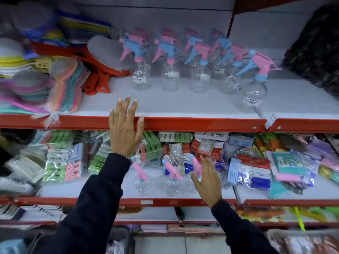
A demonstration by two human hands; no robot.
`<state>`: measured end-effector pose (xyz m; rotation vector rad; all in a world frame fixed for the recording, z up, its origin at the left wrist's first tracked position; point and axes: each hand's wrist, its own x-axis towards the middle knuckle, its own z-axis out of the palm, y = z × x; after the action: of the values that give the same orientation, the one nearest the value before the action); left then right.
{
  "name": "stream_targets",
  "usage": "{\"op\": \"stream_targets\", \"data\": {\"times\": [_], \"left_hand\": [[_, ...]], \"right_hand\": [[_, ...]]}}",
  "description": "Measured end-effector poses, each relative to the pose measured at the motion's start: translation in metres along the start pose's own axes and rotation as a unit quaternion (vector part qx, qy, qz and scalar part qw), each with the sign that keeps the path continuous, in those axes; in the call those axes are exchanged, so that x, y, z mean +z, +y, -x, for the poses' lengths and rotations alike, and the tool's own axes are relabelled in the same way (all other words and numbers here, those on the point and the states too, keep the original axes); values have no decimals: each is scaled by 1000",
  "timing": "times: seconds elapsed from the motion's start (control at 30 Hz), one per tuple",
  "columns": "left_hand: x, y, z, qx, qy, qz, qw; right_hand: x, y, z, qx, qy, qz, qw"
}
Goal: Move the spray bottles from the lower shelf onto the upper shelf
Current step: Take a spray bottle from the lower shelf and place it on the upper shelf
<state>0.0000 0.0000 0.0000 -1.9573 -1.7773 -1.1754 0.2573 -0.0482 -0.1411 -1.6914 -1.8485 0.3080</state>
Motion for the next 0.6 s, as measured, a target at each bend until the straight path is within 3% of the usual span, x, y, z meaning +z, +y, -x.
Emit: {"op": "stream_targets", "data": {"times": [0.17,0.27,0.47,0.6], "left_hand": [[11,-10,1,-14,-14,-31,999],[15,-15,2,5,-7,-51,999],[18,-19,-1,13,-1,-59,998],[21,-19,-3,11,0,-64,998]], "right_hand": [[15,17,-8,104,-99,-39,989],[17,27,-17,117,-102,-62,986],[-28,14,-20,73,-53,-152,984],[-85,-25,-22,-27,36,-225,973]]}}
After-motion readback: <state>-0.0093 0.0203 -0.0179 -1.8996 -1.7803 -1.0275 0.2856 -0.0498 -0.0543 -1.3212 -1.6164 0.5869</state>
